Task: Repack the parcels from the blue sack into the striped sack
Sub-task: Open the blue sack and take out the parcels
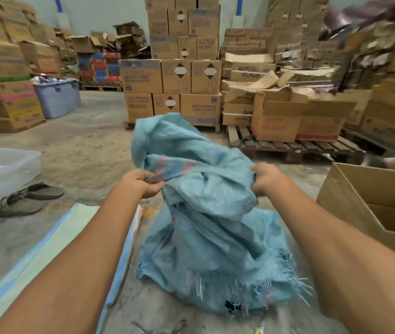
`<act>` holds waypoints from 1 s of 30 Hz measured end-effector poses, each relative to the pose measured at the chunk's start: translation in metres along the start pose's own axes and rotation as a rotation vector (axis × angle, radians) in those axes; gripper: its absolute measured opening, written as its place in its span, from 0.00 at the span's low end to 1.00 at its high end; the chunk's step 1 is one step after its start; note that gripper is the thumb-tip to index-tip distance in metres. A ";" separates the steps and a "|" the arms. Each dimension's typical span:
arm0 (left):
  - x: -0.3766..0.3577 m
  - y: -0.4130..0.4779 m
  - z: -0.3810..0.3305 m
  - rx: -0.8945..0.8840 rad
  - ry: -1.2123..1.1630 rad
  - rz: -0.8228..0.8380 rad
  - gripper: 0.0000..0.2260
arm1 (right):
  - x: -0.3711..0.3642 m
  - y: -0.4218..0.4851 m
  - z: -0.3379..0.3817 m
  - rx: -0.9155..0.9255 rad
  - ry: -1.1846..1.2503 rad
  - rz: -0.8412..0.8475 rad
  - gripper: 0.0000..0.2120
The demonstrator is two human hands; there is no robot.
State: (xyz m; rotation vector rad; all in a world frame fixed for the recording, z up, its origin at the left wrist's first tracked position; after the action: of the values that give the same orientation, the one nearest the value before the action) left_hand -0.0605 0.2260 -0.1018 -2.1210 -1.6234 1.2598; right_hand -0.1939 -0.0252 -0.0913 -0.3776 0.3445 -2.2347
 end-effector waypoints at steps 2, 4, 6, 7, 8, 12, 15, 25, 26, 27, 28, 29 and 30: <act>0.019 0.009 0.000 0.054 -0.085 -0.083 0.13 | 0.021 0.019 -0.039 -0.204 0.161 -0.057 0.06; 0.041 0.018 0.003 0.110 -0.129 -0.195 0.12 | 0.038 0.025 -0.073 -0.425 0.472 -0.094 0.09; 0.059 0.022 0.007 0.096 -0.033 -0.266 0.14 | 0.062 0.052 -0.092 -0.507 0.509 -0.159 0.07; 0.064 0.018 0.006 0.072 0.057 -0.271 0.14 | 0.072 0.060 -0.092 -0.480 0.438 -0.151 0.09; 0.067 0.014 0.007 0.049 0.180 -0.254 0.13 | 0.077 0.051 -0.087 -0.535 0.490 -0.176 0.12; 0.056 -0.004 -0.011 -0.169 1.129 -0.282 0.21 | 0.070 0.010 -0.047 -0.422 0.403 -0.121 0.06; 0.012 -0.035 -0.034 -0.136 1.926 -0.225 0.36 | 0.043 -0.024 -0.018 -0.293 0.272 0.018 0.09; -0.055 0.002 0.044 -0.413 1.832 0.279 0.24 | 0.007 -0.008 0.006 -0.099 0.147 0.256 0.13; -0.048 0.020 0.047 -0.500 1.654 0.264 0.15 | 0.009 -0.006 0.005 -0.077 0.137 0.247 0.14; -0.042 0.033 0.046 -0.489 1.423 0.234 0.12 | 0.011 -0.005 0.006 -0.050 0.138 0.242 0.15; -0.038 0.043 0.045 -0.411 1.185 0.195 0.14 | 0.013 -0.005 0.007 -0.019 0.141 0.221 0.21; -0.034 0.053 0.041 -0.326 0.989 0.171 0.15 | 0.015 0.000 0.007 0.015 0.140 0.181 0.36; -0.034 0.056 0.038 -0.261 0.827 0.142 0.16 | 0.016 0.000 0.007 0.054 0.092 0.141 0.53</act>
State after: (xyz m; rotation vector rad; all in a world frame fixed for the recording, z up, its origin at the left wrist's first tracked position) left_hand -0.0496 0.1620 -0.1421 -2.4426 -1.3028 0.1007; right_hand -0.2011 -0.0385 -0.0821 -0.2152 0.3475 -2.1222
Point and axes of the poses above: each hand's wrist, its own y-axis towards the middle knuckle, its own x-axis out of the back of the hand, z = x × y, the point moved 3 cm from there along y, towards the middle knuckle, and after that the axes turned 2 degrees about x, right-handed, at the moved point
